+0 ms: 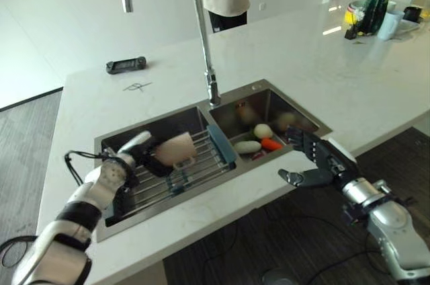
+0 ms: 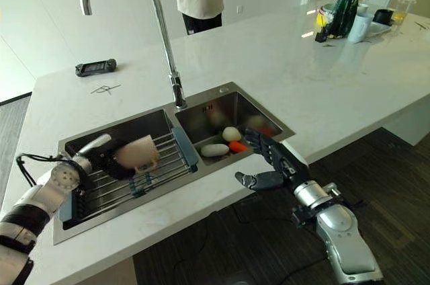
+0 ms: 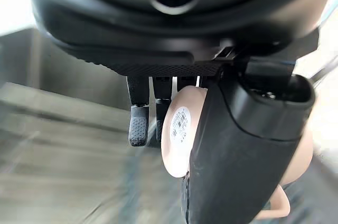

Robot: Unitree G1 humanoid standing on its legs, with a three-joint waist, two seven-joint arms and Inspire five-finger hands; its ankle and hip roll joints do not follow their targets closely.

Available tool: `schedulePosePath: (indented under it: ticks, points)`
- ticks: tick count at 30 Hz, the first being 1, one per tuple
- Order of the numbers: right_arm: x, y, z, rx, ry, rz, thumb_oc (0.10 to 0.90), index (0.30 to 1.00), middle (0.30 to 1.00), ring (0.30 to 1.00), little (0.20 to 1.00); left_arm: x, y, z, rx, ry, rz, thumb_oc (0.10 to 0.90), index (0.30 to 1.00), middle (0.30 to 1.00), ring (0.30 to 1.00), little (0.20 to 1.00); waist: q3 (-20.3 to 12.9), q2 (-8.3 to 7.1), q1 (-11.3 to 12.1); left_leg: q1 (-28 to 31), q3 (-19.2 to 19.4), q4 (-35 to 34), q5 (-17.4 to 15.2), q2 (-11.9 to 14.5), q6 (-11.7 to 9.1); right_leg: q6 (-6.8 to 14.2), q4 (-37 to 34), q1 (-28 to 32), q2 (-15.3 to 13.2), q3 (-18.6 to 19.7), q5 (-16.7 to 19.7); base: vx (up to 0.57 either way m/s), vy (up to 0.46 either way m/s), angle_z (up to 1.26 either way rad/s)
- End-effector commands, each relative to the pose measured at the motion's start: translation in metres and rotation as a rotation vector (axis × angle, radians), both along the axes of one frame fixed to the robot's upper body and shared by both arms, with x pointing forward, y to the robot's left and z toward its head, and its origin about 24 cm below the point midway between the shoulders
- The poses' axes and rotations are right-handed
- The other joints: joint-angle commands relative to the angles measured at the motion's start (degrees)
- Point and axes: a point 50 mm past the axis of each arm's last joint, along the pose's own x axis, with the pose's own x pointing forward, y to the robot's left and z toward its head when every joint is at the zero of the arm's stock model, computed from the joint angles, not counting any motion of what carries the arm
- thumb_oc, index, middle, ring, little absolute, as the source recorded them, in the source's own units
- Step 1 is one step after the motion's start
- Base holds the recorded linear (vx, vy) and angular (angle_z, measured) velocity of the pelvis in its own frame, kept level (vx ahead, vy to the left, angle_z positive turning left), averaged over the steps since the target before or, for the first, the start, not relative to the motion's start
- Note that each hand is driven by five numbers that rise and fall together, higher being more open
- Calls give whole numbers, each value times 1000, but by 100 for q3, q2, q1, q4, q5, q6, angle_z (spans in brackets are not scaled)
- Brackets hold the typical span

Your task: Place the dishes in the dishwasher.

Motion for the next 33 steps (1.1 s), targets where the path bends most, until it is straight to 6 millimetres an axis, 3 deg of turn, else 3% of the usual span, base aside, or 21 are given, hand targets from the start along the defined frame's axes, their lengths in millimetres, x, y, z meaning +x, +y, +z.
schedulePosePath:
  ticks: [1,2,4,8,14,19,20,21,22,24,25,27,28,30,31,33]
  points:
    - [3,-4,52,-37,-277,9,800,900,900,900,900,-24,28,115,-55,-595,97,400,300,300,300,300,-386,83,233,195,-10,214,-827,-191,12,273,267,-138,101,-410,-508,-29,-42,12]
    - [1,-8,53,-39,-279,-6,800,900,900,900,900,-36,30,124,-82,-672,98,400,300,300,300,300,-391,67,318,172,-79,214,-832,-213,5,260,267,-128,88,-445,-527,-9,-76,15]
    - [-6,-9,59,-17,-311,-39,800,900,900,900,900,-87,25,136,-112,-958,110,400,300,300,300,300,-415,-7,637,69,-419,214,-826,-310,-30,201,267,-69,30,-631,-643,-6,-127,34]
    - [-12,-7,61,29,-350,-67,800,900,900,900,900,-120,21,128,-147,-1104,126,400,300,300,300,300,-455,-54,883,-7,-712,214,-782,-378,-68,155,267,-8,-17,-827,-727,9,-100,48]
    - [-10,6,66,145,-426,-74,800,900,900,900,900,-137,12,107,-296,-1108,111,400,300,300,300,300,-433,-73,1306,-90,-1084,214,-697,-440,-119,98,267,54,-114,-1197,-791,-2,-113,49]
    - [-10,28,69,193,-499,-9,800,900,900,900,900,-137,6,74,-448,-902,132,400,300,300,300,300,-301,-23,1766,-210,-1367,214,-484,-407,-202,10,267,115,-229,-1676,-790,-53,-82,51]
    - [-8,37,71,188,-535,25,800,900,900,900,900,-135,2,58,-503,-826,128,400,300,300,300,300,-214,20,1945,-364,-1468,214,-336,-390,-254,-24,267,119,-255,-1795,-815,-152,-21,69]
    - [-8,37,72,187,-536,30,800,900,900,900,900,-135,2,57,-513,-816,129,400,300,300,300,300,-211,28,1946,-384,-1483,214,-320,-391,-261,-26,267,117,-260,-1814,-817,-205,-13,80]
    - [-6,40,72,180,-559,-5,800,900,900,900,900,-133,-4,49,-551,-775,85,400,300,300,300,300,-136,46,2042,-446,-1332,214,-274,-288,-323,-8,267,169,-294,-1948,-869,-181,-12,63]
    - [-2,41,72,175,-582,-57,800,900,900,900,900,-127,-12,43,-592,-735,29,400,300,300,300,300,-53,67,2011,-454,-780,214,-193,1,-395,29,267,251,-427,-2345,-833,-271,26,121]
    - [-1,39,76,171,-612,-82,800,900,900,900,900,-121,-16,42,-633,-718,-8,400,300,300,300,300,-9,59,1921,-303,-58,214,-135,307,-441,51,267,331,-587,-2762,-776,-343,108,218]
    - [0,30,86,144,-676,-119,800,900,900,900,900,-108,-25,44,-715,-698,-69,400,300,300,300,300,93,-51,1794,37,778,214,-4,557,-567,115,267,546,-920,-3281,-681,-335,243,248]
    - [0,25,91,134,-698,-135,800,900,900,900,900,-105,-27,45,-741,-692,-87,400,300,300,300,300,149,-116,1710,205,1120,214,229,745,-617,97,267,586,-1053,-3437,-586,-272,320,233]
    - [1,15,99,119,-733,-171,800,900,900,900,900,-98,-31,47,-778,-685,-125,400,300,300,300,300,284,-208,1583,411,1432,214,521,972,-715,86,267,631,-1275,-3586,-407,-317,449,271]
    - [2,16,100,137,-746,-157,800,900,900,900,900,-96,-27,51,-789,-702,-123,400,300,300,300,300,390,-130,1548,357,1543,214,126,938,-618,264,267,708,-1514,-3693,-276,-283,513,277]
    - [0,17,98,136,-747,-152,800,900,900,900,900,-99,-25,50,-789,-703,-116,400,300,300,300,300,366,-8,1618,276,1516,214,97,945,-655,327,267,786,-1569,-3807,-238,-154,413,171]
